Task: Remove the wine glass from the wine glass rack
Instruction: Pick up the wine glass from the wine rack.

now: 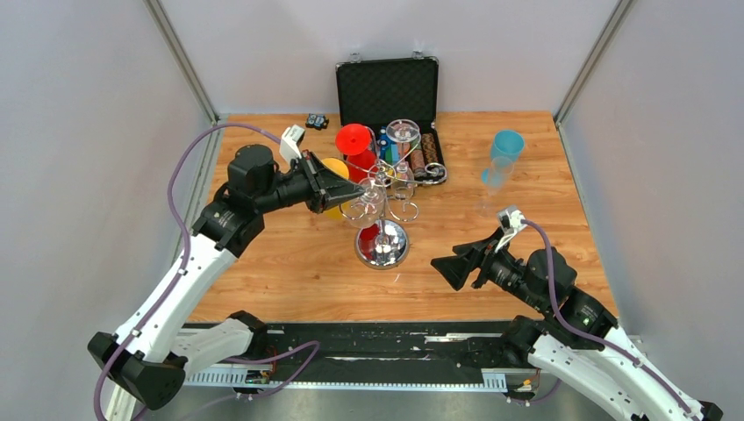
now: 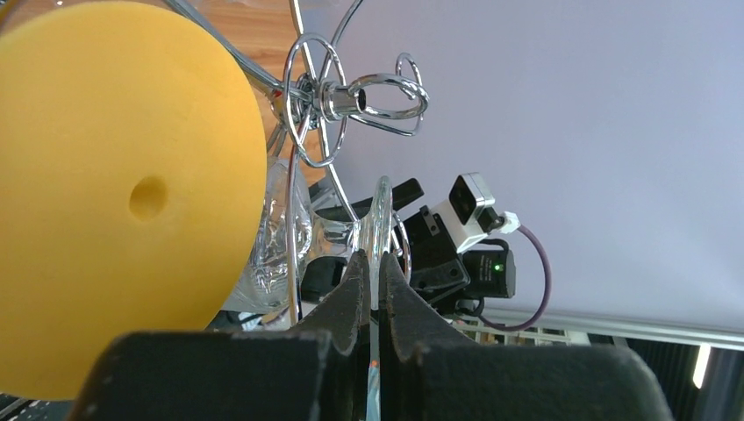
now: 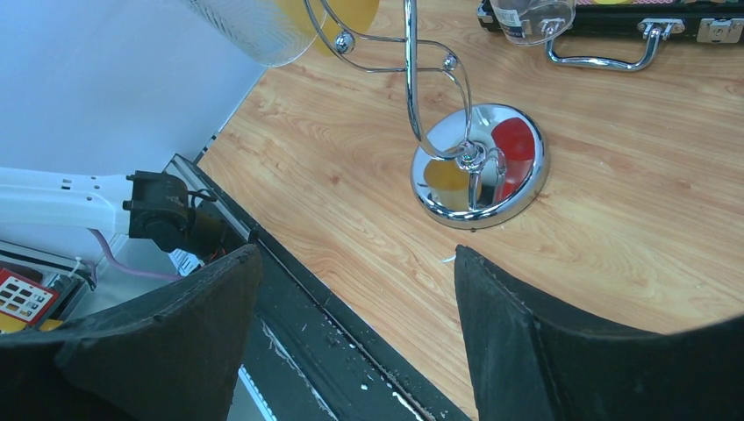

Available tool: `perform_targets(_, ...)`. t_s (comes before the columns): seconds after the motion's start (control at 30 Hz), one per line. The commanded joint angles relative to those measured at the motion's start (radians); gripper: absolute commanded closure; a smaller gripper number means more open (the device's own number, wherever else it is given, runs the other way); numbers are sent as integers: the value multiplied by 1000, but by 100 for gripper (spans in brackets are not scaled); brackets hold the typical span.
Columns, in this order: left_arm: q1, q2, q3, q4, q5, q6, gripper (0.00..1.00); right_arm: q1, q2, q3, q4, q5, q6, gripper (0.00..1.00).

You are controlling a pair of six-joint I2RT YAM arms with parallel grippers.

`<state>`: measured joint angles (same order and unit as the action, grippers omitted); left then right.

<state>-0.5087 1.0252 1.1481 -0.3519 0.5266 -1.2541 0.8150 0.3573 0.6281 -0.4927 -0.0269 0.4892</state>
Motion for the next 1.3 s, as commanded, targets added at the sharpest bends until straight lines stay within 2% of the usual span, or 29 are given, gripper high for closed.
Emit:
perform_targets(0.0, -4, -3, 29, 156, 77, 3, 100, -2, -5, 13, 13, 11, 0, 21)
perform_targets(0.73, -18, 6, 140, -46, 226, 154, 100, -2, -24, 43, -35, 26, 2, 21)
perform_targets(1.27, -21, -54, 65, -37, 315, 201, 100, -1, -32, 70, -74, 72, -4, 19)
